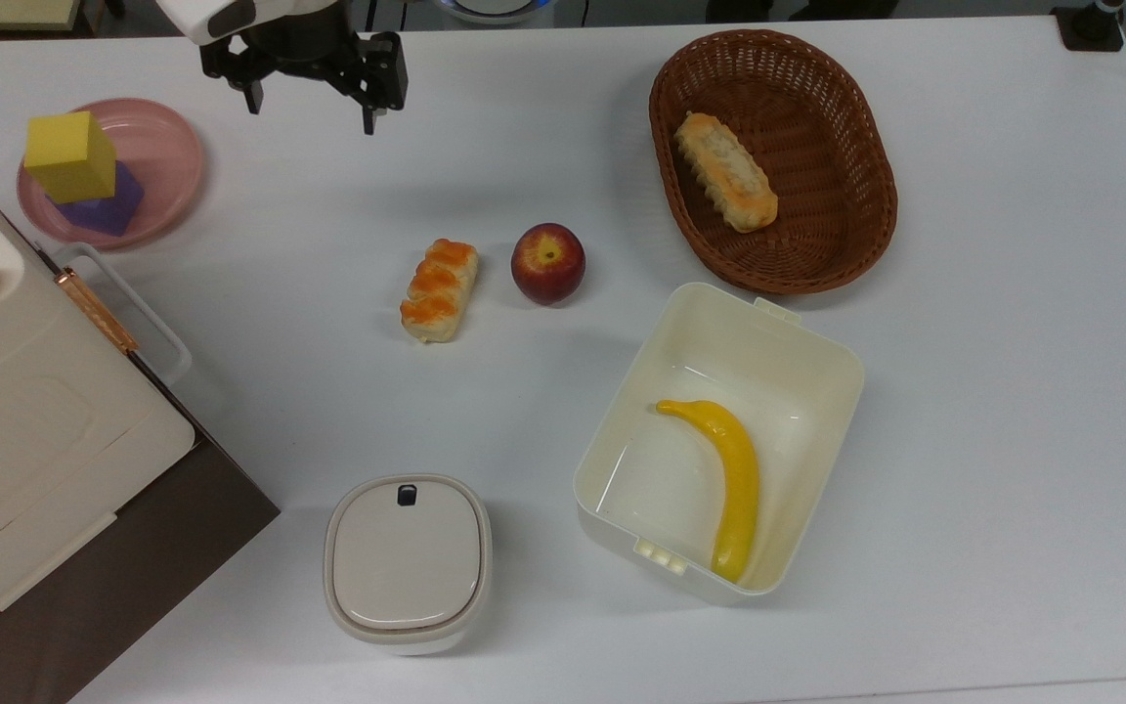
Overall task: Put the yellow cube on the table
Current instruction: 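Move the gripper over the yellow cube on the pink plate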
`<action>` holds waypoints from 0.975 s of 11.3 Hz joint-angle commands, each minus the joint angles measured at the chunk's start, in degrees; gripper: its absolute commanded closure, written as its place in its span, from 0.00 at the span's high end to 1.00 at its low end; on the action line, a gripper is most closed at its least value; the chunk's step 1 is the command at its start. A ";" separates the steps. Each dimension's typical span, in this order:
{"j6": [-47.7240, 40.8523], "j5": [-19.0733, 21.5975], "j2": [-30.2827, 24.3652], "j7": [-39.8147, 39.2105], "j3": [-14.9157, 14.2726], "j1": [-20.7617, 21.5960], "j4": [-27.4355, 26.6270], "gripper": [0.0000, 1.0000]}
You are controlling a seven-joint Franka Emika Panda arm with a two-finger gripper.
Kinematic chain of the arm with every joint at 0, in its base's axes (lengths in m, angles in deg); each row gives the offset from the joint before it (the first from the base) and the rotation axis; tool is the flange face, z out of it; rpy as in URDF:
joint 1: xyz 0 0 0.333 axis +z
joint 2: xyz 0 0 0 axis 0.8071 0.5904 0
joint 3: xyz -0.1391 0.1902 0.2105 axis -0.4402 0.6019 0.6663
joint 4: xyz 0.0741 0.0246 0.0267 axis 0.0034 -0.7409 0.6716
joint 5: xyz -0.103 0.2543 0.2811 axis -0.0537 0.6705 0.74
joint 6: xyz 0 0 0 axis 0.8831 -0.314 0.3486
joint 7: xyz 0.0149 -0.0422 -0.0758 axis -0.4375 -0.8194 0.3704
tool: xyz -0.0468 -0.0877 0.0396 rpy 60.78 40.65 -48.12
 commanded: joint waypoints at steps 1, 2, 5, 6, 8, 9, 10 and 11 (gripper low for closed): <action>-0.23 0.61 -1.06 -4.54 -0.52 -2.49 1.08 1.00; -0.31 0.61 -0.80 -5.33 -0.52 -3.55 1.79 1.00; -0.31 0.53 -1.06 -11.12 -0.61 -7.32 1.88 1.00; -0.23 0.61 -0.80 -13.14 -0.61 -9.25 1.88 1.00; 1.25 0.61 -0.45 -17.18 -0.70 -13.20 1.88 1.00; 2.31 0.53 -0.36 -19.12 -0.78 -14.53 1.88 1.00; 2.58 0.44 -0.36 -20.10 -0.79 -16.20 1.80 1.00; 2.59 0.53 -0.10 -21.67 -0.70 -17.69 1.53 1.00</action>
